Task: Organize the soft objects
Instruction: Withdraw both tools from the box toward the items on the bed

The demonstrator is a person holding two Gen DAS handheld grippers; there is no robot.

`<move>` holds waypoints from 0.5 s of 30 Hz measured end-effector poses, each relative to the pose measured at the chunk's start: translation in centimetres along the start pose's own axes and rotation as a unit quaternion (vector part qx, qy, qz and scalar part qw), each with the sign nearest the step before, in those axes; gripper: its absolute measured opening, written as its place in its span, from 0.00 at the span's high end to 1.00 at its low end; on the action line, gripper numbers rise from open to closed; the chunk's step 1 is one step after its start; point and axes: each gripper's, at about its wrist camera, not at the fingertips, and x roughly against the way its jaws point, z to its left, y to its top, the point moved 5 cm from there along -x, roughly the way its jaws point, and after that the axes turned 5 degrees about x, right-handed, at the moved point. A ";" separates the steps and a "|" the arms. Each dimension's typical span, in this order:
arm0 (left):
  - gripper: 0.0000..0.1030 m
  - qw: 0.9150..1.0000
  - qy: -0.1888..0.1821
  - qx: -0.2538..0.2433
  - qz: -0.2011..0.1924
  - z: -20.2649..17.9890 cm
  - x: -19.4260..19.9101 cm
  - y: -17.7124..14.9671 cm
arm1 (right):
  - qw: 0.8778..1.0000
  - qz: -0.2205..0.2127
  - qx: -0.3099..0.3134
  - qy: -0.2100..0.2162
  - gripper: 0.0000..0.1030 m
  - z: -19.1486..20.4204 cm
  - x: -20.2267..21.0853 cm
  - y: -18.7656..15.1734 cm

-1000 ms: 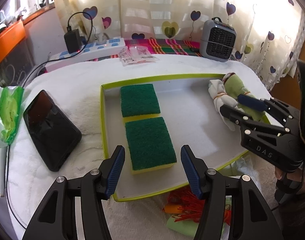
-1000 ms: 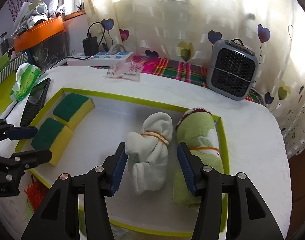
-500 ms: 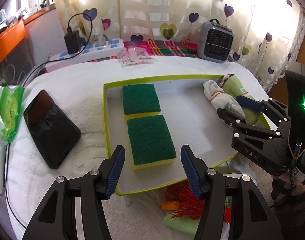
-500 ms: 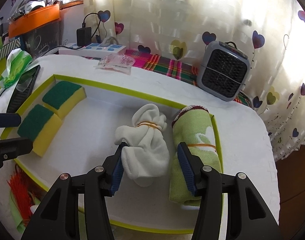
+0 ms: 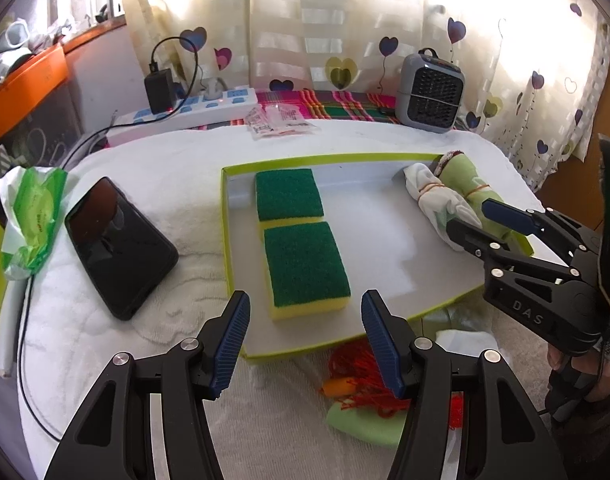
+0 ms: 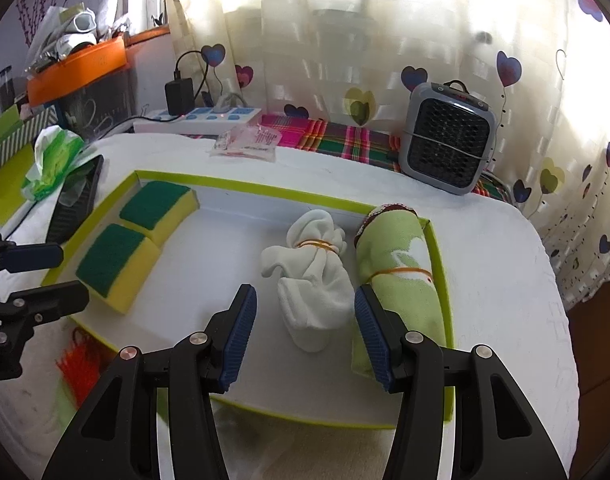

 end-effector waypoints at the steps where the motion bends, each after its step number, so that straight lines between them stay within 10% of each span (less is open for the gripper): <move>1: 0.44 1.000 0.004 -0.003 -0.003 -0.1 0.2 -0.1 | 1.000 -0.003 -0.001 0.001 0.49 0.1 0.3 0.0; 15: 0.44 1.000 0.015 -0.005 -0.018 -0.4 2.4 -2.8 | 0.999 -0.026 -0.025 0.013 0.49 0.9 4.1 -1.9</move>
